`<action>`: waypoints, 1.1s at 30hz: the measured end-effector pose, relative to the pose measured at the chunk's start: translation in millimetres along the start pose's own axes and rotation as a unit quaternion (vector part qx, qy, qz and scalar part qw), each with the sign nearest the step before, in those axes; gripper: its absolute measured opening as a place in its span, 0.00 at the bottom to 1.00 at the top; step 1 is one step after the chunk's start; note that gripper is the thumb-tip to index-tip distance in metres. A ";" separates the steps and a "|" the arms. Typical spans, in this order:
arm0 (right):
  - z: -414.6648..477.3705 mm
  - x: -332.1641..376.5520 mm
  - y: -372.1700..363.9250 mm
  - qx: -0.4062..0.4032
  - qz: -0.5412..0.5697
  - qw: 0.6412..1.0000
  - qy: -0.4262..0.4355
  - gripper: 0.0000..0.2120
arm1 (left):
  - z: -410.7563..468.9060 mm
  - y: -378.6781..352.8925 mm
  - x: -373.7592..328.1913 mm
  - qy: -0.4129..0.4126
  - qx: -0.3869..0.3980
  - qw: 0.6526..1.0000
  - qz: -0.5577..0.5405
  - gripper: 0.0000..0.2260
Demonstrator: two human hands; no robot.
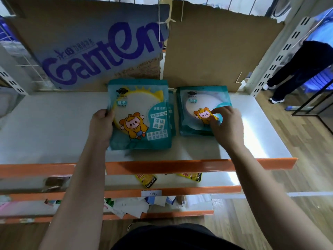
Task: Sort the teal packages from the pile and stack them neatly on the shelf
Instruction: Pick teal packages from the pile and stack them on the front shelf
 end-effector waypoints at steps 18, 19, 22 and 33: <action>-54.5 39.1 -28.6 0.016 -0.040 0.999 0.026 0.14 | 21.1 -33.6 -31.1 -0.078 -0.084 0.965 0.236 0.18; -54.3 39.6 -27.9 0.014 -0.041 0.999 0.026 0.14 | 20.5 -37.0 -32.5 -0.084 -0.089 0.961 0.246 0.18; -51.4 43.2 -25.8 0.011 -0.046 0.998 0.038 0.12 | 19.4 -42.0 -35.5 -0.098 -0.118 0.943 0.296 0.22; -19.1 104.2 -47.5 0.040 0.033 0.991 0.125 0.12 | -10.6 20.1 -32.1 -0.200 -0.161 0.915 0.310 0.14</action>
Point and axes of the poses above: each hand's wrist, its own z-axis towards the middle knuckle, its own y-axis out of the back of the hand, x = y × z, the point moved 9 cm from there along z, towards the middle knuckle, and after that the axes turned 15 degrees about y, right-handed, at the moved point
